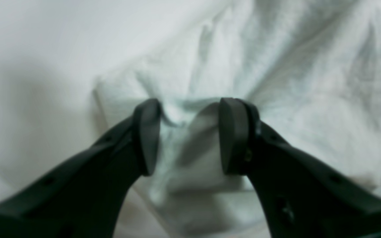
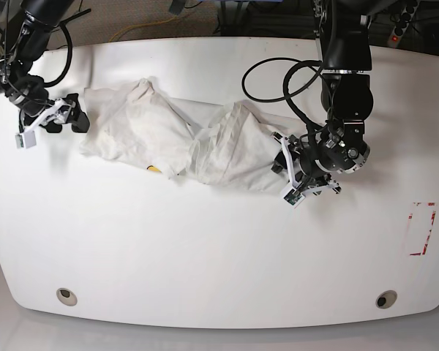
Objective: Fold the T-shirt properly
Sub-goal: 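Pinch both ends of the folded bundle with both grippers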
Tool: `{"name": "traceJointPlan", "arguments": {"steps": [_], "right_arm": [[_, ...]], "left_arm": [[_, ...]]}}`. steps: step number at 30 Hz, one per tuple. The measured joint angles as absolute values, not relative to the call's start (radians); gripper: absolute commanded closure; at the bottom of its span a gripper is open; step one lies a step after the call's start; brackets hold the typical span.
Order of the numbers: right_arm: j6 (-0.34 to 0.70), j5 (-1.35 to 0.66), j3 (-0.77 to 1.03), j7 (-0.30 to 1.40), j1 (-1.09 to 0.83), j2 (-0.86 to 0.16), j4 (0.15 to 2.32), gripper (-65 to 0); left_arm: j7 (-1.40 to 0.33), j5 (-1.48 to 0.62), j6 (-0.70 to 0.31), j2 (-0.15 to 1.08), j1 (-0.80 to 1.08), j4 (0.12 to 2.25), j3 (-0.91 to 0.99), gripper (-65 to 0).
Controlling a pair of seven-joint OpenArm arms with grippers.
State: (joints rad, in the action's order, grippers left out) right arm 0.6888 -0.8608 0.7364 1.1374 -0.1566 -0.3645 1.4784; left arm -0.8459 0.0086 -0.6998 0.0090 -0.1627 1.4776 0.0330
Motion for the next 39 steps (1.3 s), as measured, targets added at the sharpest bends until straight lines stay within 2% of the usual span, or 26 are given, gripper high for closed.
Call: {"name": "traceJointPlan", "arguments": {"steps": [10,17,23,30,33,37,39], "right_arm": [[0.690,-0.864,0.745,1.134,-0.150,-0.321,1.366,-58.2],[0.696,-0.873,0.740,1.159,-0.100,-0.247,1.364,-57.9],[0.699,-0.880,0.694,1.151,-0.076,-0.223,1.360,-57.5],[0.699,-0.880,0.617,1.152,-0.045,-0.192,1.360,-56.9],[0.699,-0.880,0.618,1.145,-0.045,-0.178,1.360,-48.0],[0.696,-0.863,0.616,1.147,-0.045,-0.170,1.358,-23.1],[0.691,-0.860,0.616,1.146,-0.049,-0.169,1.357,-7.5]], "left_arm": [[-0.829,0.012,-0.696,0.020,-0.136,1.443,0.034,-25.7],[-0.957,0.011,-0.703,0.012,-0.097,1.634,0.033,-25.7],[-0.952,-0.008,-0.705,0.062,-0.097,1.778,0.092,-25.7],[-0.959,-0.020,-0.696,0.083,-0.097,1.641,0.236,-25.7],[-0.950,-0.133,-0.696,0.084,-0.112,1.580,0.231,-25.7],[-0.930,-0.200,-0.699,0.096,-0.136,1.487,0.220,-25.7],[-0.922,-0.186,-0.691,0.101,-0.146,1.435,0.207,-25.7]]}}
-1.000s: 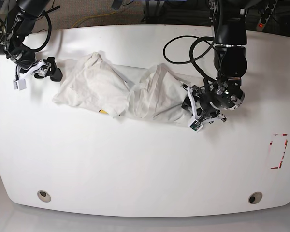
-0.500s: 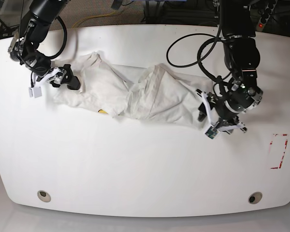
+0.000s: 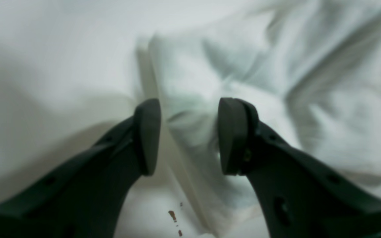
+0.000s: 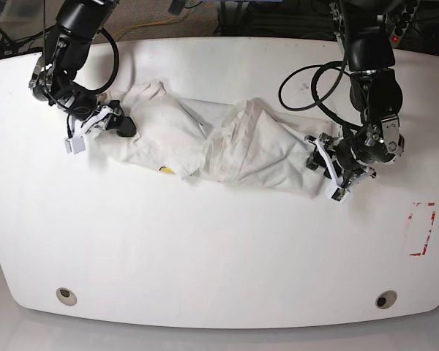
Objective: Fold the T-shirt properly
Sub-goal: 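Pinch both ends of the folded bundle with both grippers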
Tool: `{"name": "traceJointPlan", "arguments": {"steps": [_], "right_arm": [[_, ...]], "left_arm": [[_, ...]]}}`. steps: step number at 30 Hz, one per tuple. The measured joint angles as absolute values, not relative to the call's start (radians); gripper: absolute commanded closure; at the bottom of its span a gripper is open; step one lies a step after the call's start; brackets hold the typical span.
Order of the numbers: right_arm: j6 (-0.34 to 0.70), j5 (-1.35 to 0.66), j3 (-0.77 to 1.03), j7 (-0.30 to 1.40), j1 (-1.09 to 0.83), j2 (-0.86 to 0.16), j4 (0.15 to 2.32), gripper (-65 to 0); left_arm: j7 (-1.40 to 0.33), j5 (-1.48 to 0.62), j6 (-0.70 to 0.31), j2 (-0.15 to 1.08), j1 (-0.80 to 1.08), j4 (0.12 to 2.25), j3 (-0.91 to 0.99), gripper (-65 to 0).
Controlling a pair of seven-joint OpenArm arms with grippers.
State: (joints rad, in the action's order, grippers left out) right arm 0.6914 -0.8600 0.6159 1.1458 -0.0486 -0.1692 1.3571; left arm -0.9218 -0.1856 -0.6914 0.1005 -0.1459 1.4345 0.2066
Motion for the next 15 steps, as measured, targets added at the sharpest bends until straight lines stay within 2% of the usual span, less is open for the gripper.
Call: {"name": "traceJointPlan", "arguments": {"steps": [2,8,15], "right_arm": [[0.692,-0.853,0.616,1.147,-0.051,-0.169,1.357,0.0],[0.690,-0.860,0.615,1.164,-0.056,-0.227,1.444,-1.0],[0.697,-0.871,0.615,1.315,-0.050,-0.238,1.644,-0.6]], "left_arm": [[-0.890,-0.175,-0.692,0.102,-0.147,1.397,0.182,-25.7],[-0.832,-0.216,-0.696,0.099,-0.103,1.383,0.172,-25.7],[-0.814,-0.235,-0.700,0.117,-0.066,1.395,0.170,-25.7]]}}
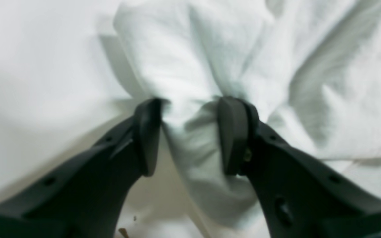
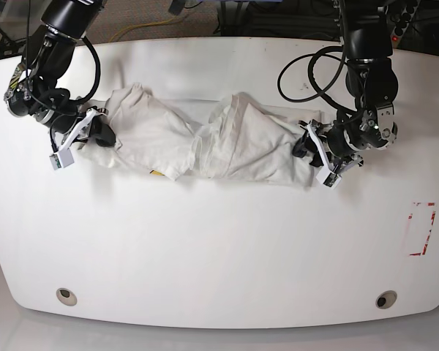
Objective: Fold the T-shirt properly
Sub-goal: 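Pinch both ends of the folded bundle with both grippers, then push the bundle ends together toward each other with both grippers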
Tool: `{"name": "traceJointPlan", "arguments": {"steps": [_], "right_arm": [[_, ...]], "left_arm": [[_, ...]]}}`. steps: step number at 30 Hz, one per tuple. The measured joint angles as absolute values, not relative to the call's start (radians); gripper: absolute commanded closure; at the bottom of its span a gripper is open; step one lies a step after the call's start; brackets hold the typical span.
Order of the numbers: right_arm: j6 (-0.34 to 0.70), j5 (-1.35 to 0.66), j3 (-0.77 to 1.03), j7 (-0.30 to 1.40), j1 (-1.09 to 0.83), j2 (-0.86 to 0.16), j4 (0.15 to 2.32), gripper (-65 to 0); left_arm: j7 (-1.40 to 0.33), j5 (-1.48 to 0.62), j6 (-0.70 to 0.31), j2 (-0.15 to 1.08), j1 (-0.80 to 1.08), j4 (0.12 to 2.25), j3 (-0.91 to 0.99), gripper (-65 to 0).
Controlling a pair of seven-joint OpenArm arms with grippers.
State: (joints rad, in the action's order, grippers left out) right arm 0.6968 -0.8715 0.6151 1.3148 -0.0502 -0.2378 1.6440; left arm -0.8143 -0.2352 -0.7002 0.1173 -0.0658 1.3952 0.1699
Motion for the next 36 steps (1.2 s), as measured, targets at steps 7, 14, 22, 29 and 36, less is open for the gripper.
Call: {"name": "traceJointPlan", "arguments": {"steps": [7,14,22,29,36], "right_arm": [[0.696,-0.867,0.613,1.399,-0.005,-0.192,1.802,-0.6],[0.696,-0.979,0.471,1.409,0.023,-0.154,1.817,-0.6],[0.696,-0.996,0.318,1.411,0.057,0.020,1.814,-0.6],[0.696,-0.978,0.218,1.406,0.087,0.124,1.803,-1.0],[0.696,-0.868,0.080,1.338,0.084,0.147,1.715,-1.4]], "left_arm": [[-0.787,-0.250,-0.700,0.115,-0.029,1.402,0.171,-25.7],[-0.773,-0.256,-0.700,0.115,-0.017,1.404,0.172,-25.7],[-0.773,-0.256,-0.700,0.115,-0.018,1.402,0.172,-25.7],[-0.776,-0.253,-0.699,0.106,-0.018,1.401,0.175,-25.7],[-0.776,-0.253,-0.699,0.106,-0.017,1.401,0.175,-25.7]]}}
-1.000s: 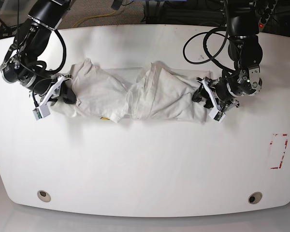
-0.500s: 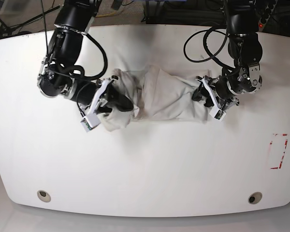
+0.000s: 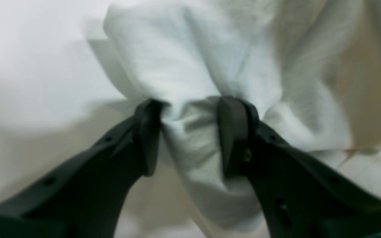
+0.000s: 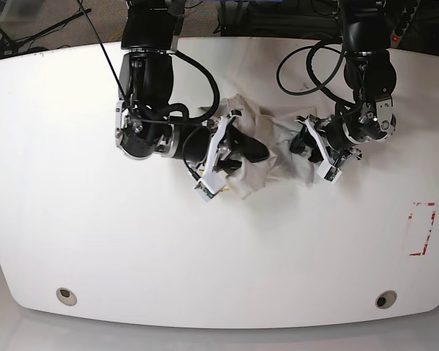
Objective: Fold the T-shirt properly
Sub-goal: 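Push the bundle ends together toward each other with both grippers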
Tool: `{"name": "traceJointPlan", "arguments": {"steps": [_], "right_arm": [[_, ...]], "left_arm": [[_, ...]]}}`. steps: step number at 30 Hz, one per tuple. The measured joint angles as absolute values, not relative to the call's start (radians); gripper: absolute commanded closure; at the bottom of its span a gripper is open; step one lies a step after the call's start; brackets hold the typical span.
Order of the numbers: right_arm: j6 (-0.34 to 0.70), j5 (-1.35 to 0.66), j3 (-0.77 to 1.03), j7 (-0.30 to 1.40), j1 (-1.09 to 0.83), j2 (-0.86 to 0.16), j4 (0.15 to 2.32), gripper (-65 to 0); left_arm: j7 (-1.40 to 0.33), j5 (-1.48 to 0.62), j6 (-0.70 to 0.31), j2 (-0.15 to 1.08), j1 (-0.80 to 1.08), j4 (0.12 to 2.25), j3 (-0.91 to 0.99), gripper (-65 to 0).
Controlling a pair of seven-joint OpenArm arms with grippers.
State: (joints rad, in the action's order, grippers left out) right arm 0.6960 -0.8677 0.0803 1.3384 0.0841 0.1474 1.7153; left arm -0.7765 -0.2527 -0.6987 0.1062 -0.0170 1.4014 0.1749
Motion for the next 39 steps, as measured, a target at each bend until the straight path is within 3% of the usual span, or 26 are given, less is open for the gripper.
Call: {"name": "traceJointPlan", "arguments": {"steps": [6,8,12,14,15,25,39], "right_arm": [[0.696,-0.881,-0.028,1.212,0.099,0.102,1.605,-4.3],[0.693,-0.879,-0.054,1.176,0.111,0.095,1.540,-15.2],[0.688,-0.860,-0.112,1.073,0.120,0.089,1.453,-44.1],[0.690,-0.857,-0.125,1.055,0.125,0.085,1.436,-53.6],[0.693,-0.855,-0.124,1.047,0.125,0.083,1.435,-55.0],[0.689,-0.834,-0.125,1.026,0.124,0.017,1.470,-43.3],[0.696,-0.836,-0.121,1.160,0.082,-0.061,1.813,-43.8]], "left_arm": [[-0.776,-0.253,-0.699,0.106,-0.017,1.401,0.175,-25.7],[-0.777,-0.252,-0.698,0.106,-0.017,1.401,0.175,-25.7],[-0.777,-0.255,-0.698,0.106,-0.017,1.402,0.175,-25.7],[-0.777,-0.255,-0.698,0.105,-0.017,1.402,0.176,-25.7],[-0.778,-0.255,-0.698,0.105,-0.017,1.402,0.177,-25.7],[-0.854,-0.387,-0.695,0.105,-0.007,1.441,0.199,-25.7],[-0.868,-0.428,-0.697,0.144,0.078,1.691,0.358,-25.7]]}}
